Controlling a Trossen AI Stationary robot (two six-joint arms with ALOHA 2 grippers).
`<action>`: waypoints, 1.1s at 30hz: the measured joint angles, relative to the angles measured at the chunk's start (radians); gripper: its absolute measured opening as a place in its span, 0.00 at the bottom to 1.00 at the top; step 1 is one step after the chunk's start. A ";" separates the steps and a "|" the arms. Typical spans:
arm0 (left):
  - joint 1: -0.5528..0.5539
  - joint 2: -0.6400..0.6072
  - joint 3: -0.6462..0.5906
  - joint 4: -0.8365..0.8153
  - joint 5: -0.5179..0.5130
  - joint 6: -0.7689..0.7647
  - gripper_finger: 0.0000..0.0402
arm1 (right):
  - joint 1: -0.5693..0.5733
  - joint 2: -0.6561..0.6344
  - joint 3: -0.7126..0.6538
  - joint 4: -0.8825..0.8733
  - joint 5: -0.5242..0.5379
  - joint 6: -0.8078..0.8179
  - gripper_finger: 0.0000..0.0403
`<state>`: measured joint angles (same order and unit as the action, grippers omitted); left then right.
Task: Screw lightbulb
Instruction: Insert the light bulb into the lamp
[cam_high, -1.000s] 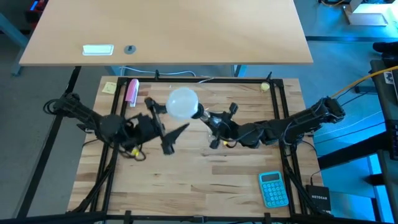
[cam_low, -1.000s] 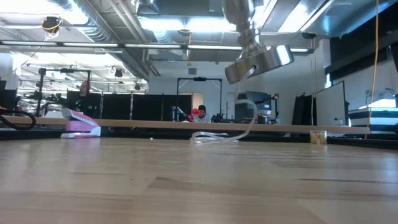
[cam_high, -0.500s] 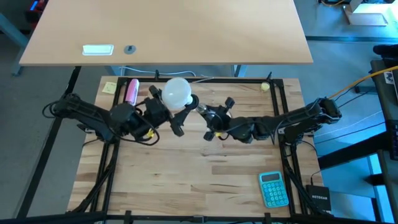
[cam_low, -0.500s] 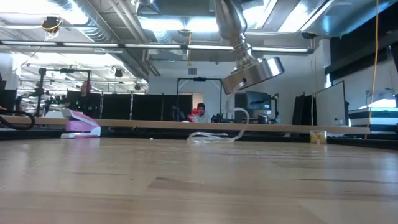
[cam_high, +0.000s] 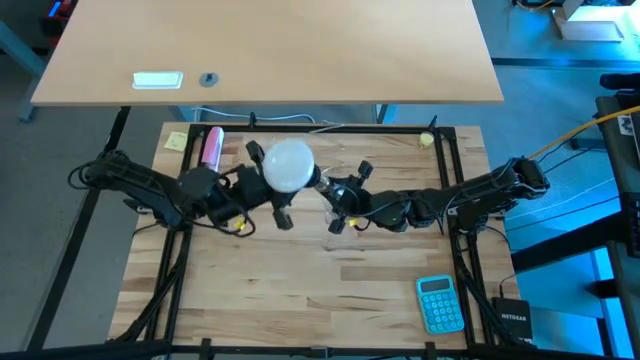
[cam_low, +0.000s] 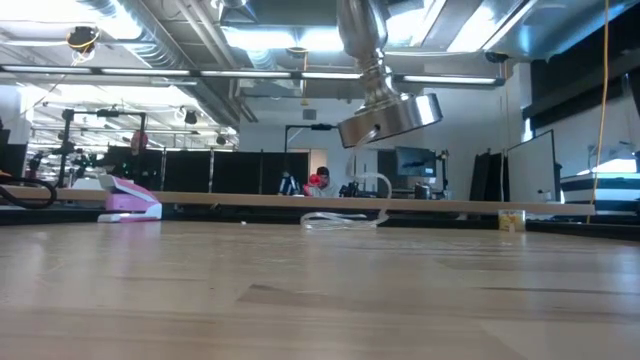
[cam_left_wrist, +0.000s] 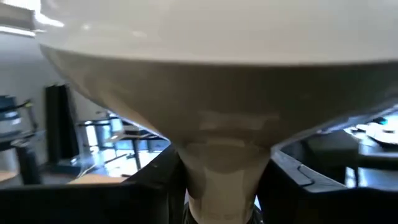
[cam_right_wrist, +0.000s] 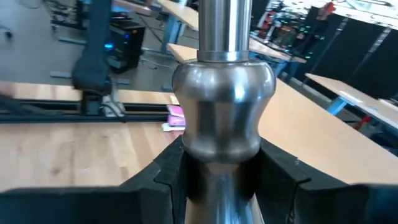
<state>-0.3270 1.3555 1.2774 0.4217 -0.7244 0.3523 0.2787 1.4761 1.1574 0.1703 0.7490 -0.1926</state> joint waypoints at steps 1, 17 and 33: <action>-0.010 -0.001 0.000 -0.012 0.005 0.002 0.33 | 0.011 0.000 0.007 -0.007 -0.014 -0.002 0.34; -0.060 -0.003 0.002 -0.324 0.911 0.111 0.33 | 0.154 0.002 0.068 -0.152 -0.665 0.061 0.26; -0.017 0.028 -0.016 -0.374 0.828 0.022 0.39 | 0.157 0.004 0.082 -0.074 -0.538 0.036 0.07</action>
<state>-0.3443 1.3835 1.2617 0.0476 0.1037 0.3744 0.4359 1.4798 1.2392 0.0960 0.2108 -0.1570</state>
